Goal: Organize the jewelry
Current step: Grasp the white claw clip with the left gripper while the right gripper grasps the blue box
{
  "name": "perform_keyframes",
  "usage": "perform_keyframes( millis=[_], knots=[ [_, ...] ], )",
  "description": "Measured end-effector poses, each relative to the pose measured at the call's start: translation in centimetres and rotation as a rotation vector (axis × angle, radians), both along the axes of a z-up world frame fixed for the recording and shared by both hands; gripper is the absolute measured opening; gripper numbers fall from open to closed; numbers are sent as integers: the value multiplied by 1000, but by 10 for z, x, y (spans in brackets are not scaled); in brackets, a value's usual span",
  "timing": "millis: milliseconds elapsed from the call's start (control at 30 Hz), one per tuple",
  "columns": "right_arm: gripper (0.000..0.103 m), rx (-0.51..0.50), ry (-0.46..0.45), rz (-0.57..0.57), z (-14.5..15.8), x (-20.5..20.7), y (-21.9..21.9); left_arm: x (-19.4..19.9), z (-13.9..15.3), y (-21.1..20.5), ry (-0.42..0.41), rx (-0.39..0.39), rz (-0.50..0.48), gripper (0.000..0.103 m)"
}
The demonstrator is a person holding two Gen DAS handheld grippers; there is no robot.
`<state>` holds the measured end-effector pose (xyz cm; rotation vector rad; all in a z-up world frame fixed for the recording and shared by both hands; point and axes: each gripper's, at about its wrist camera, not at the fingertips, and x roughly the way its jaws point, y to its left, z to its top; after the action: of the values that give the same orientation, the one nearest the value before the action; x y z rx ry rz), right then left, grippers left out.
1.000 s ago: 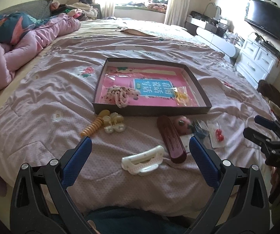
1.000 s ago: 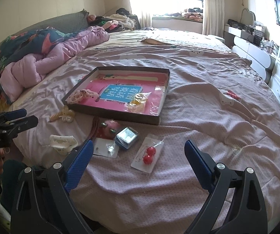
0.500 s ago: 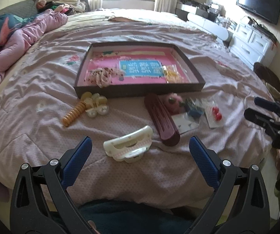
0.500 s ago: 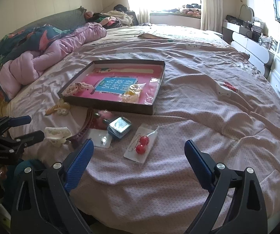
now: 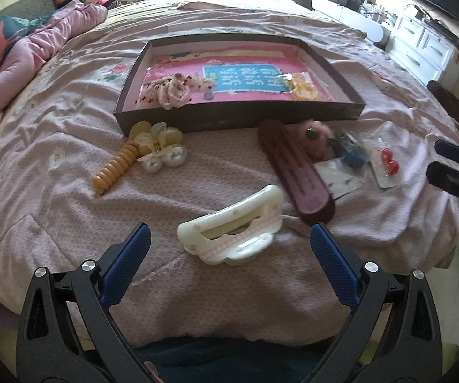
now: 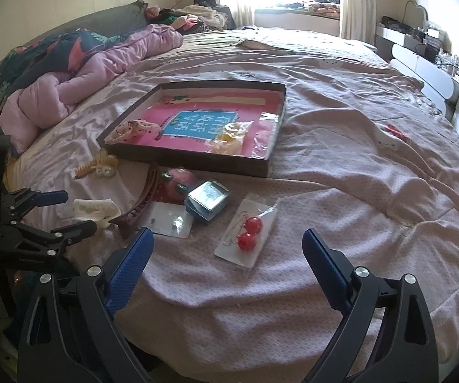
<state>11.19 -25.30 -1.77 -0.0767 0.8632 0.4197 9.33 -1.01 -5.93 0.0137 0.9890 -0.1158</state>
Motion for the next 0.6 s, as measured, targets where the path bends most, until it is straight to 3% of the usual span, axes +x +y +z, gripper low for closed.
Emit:
perform_keyframes(
  millis=[400, 600],
  knots=[
    [91, -26, 37, 30, -10, 22, 21, 16, -18, -3, 35, 63, -48, 88],
    [74, -22, 112, 34, -26, 44, 30, 24, -22, -8, 53, 60, -90, 72]
  ],
)
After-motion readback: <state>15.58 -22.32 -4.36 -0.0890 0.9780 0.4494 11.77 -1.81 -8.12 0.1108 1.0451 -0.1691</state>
